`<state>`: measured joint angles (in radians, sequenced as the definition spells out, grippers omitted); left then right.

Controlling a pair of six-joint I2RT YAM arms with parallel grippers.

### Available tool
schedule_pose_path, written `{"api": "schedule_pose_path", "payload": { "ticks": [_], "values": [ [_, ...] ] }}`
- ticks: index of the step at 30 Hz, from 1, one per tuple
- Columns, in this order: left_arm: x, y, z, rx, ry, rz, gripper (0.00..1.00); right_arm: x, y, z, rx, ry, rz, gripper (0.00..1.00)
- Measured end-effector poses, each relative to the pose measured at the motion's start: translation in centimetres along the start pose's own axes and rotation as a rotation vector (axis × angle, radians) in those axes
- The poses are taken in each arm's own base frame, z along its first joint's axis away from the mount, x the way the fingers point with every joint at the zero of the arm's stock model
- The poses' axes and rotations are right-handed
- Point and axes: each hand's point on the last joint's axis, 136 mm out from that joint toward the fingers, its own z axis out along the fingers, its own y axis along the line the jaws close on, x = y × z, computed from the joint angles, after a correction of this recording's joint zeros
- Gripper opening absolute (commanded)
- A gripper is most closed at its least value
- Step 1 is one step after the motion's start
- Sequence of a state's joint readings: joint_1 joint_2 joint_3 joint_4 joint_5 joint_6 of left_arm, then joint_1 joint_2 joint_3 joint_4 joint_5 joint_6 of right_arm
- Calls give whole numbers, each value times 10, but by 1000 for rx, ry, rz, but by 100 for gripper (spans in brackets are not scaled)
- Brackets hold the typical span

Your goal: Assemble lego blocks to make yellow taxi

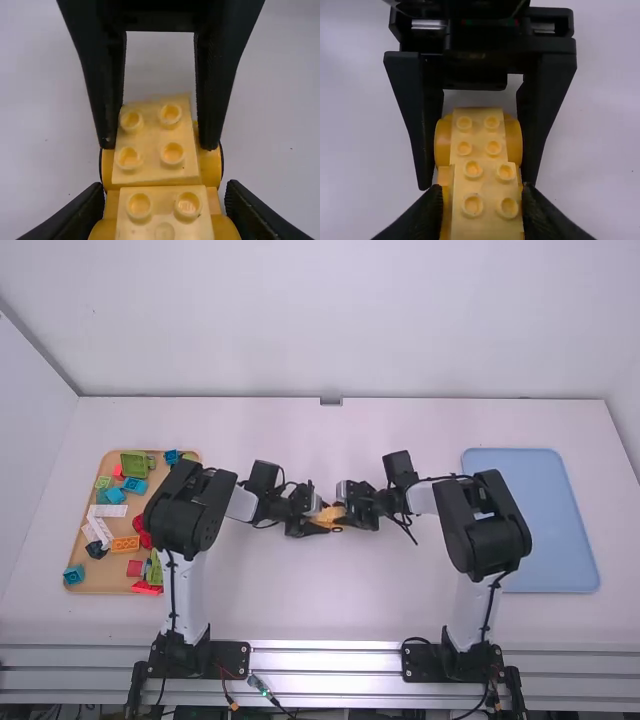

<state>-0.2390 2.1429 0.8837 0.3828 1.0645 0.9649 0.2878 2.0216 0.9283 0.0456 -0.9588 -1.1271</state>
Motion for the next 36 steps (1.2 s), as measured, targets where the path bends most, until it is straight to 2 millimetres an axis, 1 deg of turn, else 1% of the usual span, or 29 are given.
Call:
{"api": "schedule_pose_path", "payload": {
  "ticks": [2, 5, 8, 10, 11, 12, 13, 15, 17, 20, 21, 22, 23, 24, 25, 26, 27, 28, 33, 35, 36],
  "values": [
    [0, 0, 0, 0, 0, 0, 41, 0, 0, 0, 1, 0, -2, 54],
    [0, 0, 0, -1, 0, 1, 41, 0, 0, 0, 1, 0, -3, 54],
    [0, 0, 0, 0, 0, 0, 41, 0, 0, 0, 1, 0, -2, 50],
    [0, 0, 0, -1, 0, 1, 41, 0, 0, 0, 2, 0, -3, 40],
    [0, 0, 0, -1, 0, 0, 41, 0, 0, 0, 1, 0, -4, 40],
    [0, 0, 0, -1, 0, 1, 40, 0, 0, 0, 2, 0, -4, 36],
    [0, 0, 0, 0, 0, 0, 40, 0, 0, 0, 2, -1, -4, 29],
    [0, 0, 0, 0, 0, 0, 40, -1, 0, 0, 0, -4, -4, 26],
    [0, 0, 0, 0, 0, -1, 38, 0, 0, 0, 0, -2, -3, 20],
    [0, 0, 0, 0, 0, -1, 36, 0, 0, 0, 0, -2, -3, 15],
    [0, 0, 0, -1, 0, 0, 36, -1, 0, 0, 0, -3, -4, 15],
    [0, 0, 0, 0, 0, 0, 36, -1, 0, 0, 0, -3, -4, 19],
    [0, 0, 0, 0, 0, 0, 36, -1, 0, 0, 0, -3, -3, 29],
    [0, 0, 0, 0, 0, 0, 36, -1, 0, 0, 0, -3, -2, 44],
    [0, 0, 0, 0, 0, 0, 36, -1, 0, 0, -1, -3, -1, 56],
    [0, 0, 0, -1, 0, 0, 36, 0, 0, 0, 0, -2, -3, 82],
    [0, 0, 0, 0, 0, 0, 36, 0, 0, 0, 1, -2, -4, 90],
    [0, 0, 0, 0, 0, 0, 36, -1, -1, 0, 2, -3, -7, 93],
    [0, 0, 0, 0, 0, 0, 36, -9, -3, -2, 1, -54, -28, 96],
    [0, 0, 0, 0, 0, 0, 36, -16, -4, -6, -3, -103, -38, 91],
    [0, 0, 0, 0, 0, 0, 36, -19, -5, -9, -3, -124, -41, 81]
  ]
}}
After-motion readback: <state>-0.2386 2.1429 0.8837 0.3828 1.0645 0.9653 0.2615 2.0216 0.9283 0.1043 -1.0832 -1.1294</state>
